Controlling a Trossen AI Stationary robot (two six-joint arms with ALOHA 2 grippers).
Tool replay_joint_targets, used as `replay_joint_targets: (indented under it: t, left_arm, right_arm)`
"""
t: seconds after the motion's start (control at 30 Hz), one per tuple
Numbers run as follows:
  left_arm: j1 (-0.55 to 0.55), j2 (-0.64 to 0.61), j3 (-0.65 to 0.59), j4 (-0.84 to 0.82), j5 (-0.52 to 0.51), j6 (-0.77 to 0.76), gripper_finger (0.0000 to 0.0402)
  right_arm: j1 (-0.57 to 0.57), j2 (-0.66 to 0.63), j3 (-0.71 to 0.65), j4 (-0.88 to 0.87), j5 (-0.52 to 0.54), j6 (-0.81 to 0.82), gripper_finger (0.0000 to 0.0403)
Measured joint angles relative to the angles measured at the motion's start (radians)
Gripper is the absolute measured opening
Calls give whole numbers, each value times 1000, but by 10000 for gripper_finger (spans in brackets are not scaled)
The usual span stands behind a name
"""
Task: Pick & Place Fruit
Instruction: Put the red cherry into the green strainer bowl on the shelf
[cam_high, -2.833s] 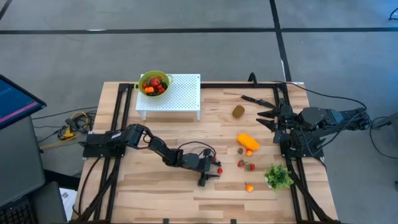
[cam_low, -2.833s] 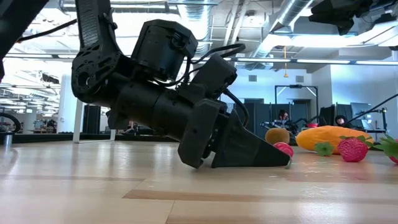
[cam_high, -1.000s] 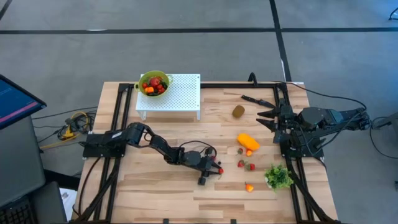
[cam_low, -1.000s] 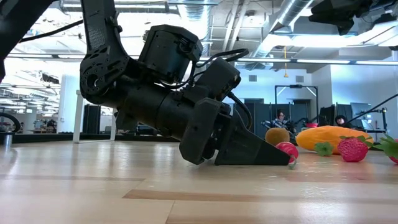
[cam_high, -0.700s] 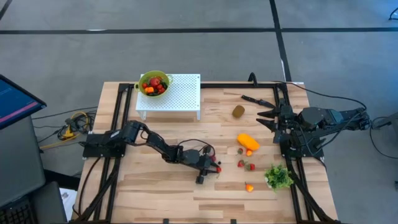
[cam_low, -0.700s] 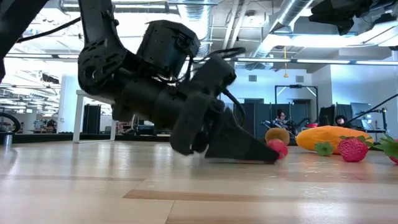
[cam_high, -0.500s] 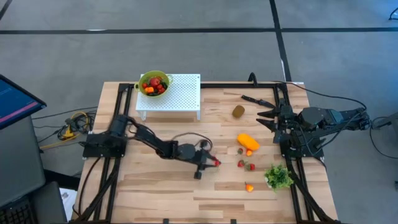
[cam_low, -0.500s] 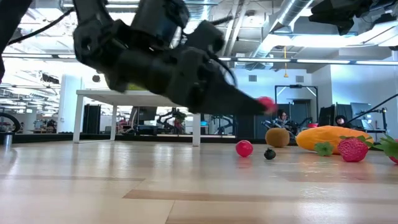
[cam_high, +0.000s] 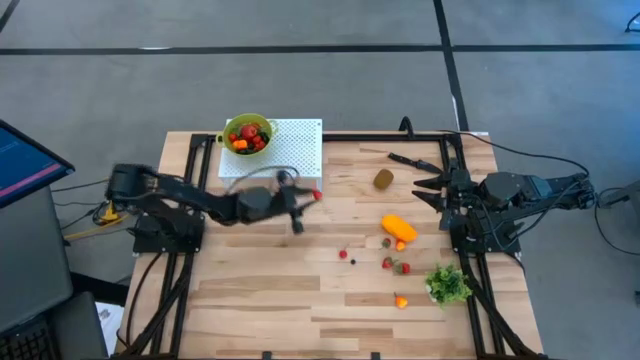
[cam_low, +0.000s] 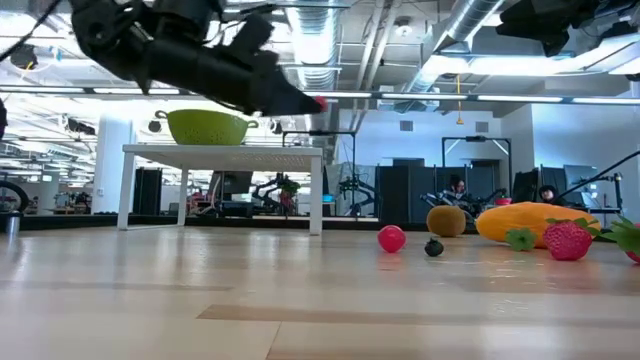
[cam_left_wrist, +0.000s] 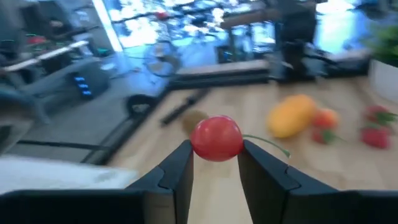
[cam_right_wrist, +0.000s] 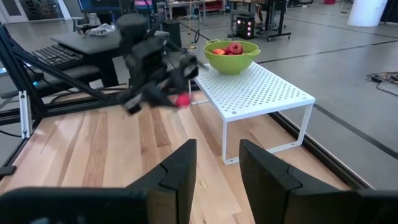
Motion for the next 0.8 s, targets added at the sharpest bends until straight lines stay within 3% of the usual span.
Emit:
replay_joint_targets:
  t: [0.47, 0.8]
  left_arm:
    - [240, -442, -223, -12, -24, -1, 111]
    - [365, -560, -305, -23, -134, 26, 111]
  right_arm:
    - [0, 0, 0, 0, 0, 0, 116]
    - [0, 0, 0, 0, 0, 0, 116]
